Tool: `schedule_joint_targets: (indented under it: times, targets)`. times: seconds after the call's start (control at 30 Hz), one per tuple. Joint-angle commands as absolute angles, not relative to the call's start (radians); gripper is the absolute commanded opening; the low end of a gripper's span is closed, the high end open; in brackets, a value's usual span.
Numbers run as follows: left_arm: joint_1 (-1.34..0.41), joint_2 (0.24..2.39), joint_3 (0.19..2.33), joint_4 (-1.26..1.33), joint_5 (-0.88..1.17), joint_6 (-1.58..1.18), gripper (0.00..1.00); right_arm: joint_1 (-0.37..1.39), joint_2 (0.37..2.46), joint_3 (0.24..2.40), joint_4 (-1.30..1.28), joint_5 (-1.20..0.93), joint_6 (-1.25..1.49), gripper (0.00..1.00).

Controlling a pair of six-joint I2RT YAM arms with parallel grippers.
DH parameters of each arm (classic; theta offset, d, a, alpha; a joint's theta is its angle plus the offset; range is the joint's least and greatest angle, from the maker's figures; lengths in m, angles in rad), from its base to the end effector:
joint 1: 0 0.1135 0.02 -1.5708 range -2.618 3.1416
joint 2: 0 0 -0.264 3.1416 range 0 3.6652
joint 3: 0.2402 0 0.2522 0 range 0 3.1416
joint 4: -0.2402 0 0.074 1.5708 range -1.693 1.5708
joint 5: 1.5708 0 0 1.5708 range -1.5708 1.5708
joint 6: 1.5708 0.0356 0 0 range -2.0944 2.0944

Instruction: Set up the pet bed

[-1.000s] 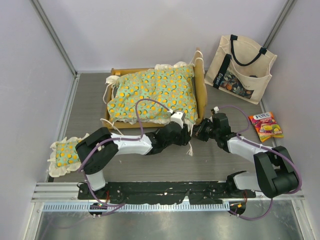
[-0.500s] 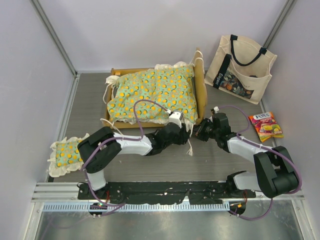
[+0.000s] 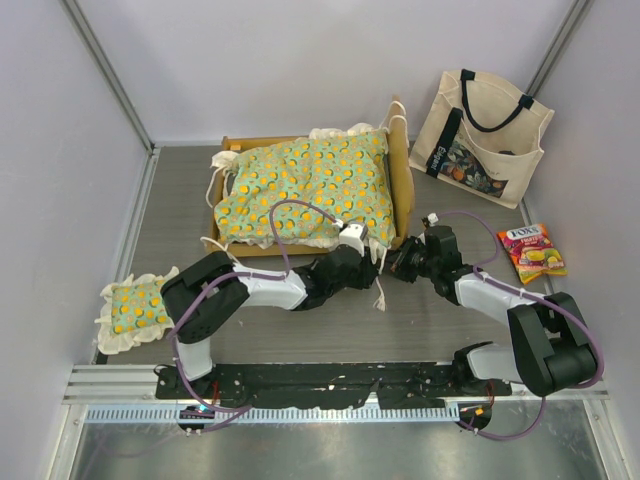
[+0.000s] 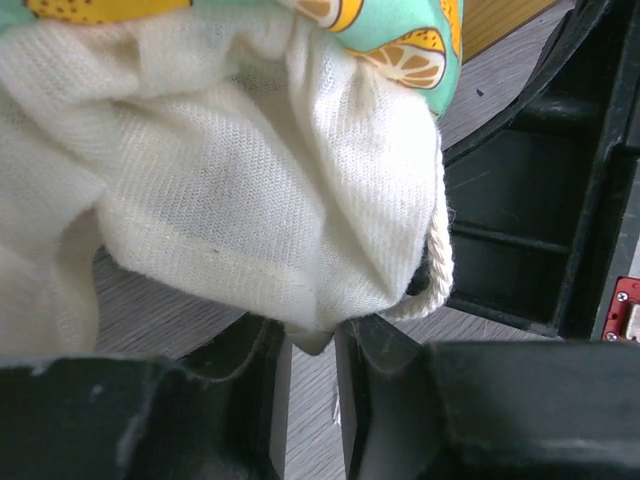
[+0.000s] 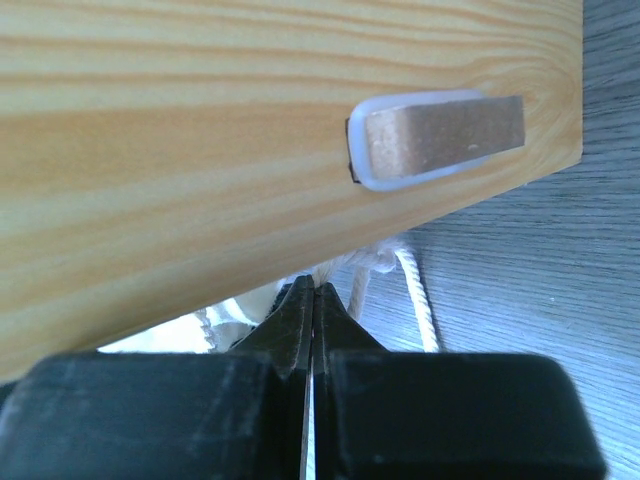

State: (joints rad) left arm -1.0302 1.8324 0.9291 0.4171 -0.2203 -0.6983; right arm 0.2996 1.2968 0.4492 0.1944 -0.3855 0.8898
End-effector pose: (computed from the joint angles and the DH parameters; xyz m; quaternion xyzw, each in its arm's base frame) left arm 0.2039 -0.3245 0.1625 0.0847 0.8490 -0.3291 0.4046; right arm 0.2260 0.0838 0.1587 0.1748 0.8666 0.3858 0.2638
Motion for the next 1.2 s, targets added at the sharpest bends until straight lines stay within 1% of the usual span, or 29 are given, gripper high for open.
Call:
schedule_joint_targets:
  times: [0.0,0.07,0.1,0.17,0.2,0.33,0.4,0.43,0.47,0.5,0.67,0.87,1.17]
  targets:
    - [-1.017,1.845,0.976,0.496,-0.227,-0.68,0.22,0.311,1.269,0.477,0.256,-0.433,0.884,0.01]
    - [-1.014,1.847,0.979,0.495,-0.226,-0.68,0.17,0.311,1.266,0.476,0.255,-0.433,0.881,0.01]
    - [-1.014,1.847,0.979,0.495,-0.221,-0.68,0.12,0.311,1.264,0.474,0.255,-0.433,0.882,0.01]
    - [-1.014,1.85,0.979,0.497,-0.219,-0.678,0.05,0.311,1.264,0.471,0.255,-0.433,0.881,0.01]
    - [-1.012,1.848,0.977,0.497,-0.219,-0.677,0.0,0.311,1.264,0.469,0.255,-0.434,0.879,0.01]
    - [-1.012,1.845,0.98,0.495,-0.21,-0.664,0.0,0.313,1.259,0.465,0.255,-0.431,0.879,0.04]
    - [-1.012,1.842,0.979,0.486,-0.21,-0.66,0.0,0.311,1.253,0.466,0.249,-0.423,0.877,0.09]
    - [-1.012,1.841,0.977,0.48,-0.21,-0.658,0.0,0.311,1.25,0.468,0.245,-0.411,0.877,0.12]
    - [-1.012,1.839,0.974,0.476,-0.21,-0.657,0.0,0.311,1.238,0.468,0.239,-0.402,0.874,0.19]
    - [-1.012,1.838,0.971,0.469,-0.21,-0.657,0.0,0.311,1.23,0.475,0.215,-0.387,0.867,0.23]
    - [-1.012,1.822,0.937,0.457,-0.216,-0.664,0.0,0.311,1.161,0.503,0.074,-0.257,0.799,0.38]
    - [-1.012,1.816,0.919,0.427,-0.215,-0.676,0.0,0.311,1.126,0.5,-0.061,-0.17,0.727,0.41]
    - [-1.012,1.789,0.867,0.391,-0.213,-0.715,0.0,0.318,1.032,0.42,-0.107,-0.19,0.678,0.41]
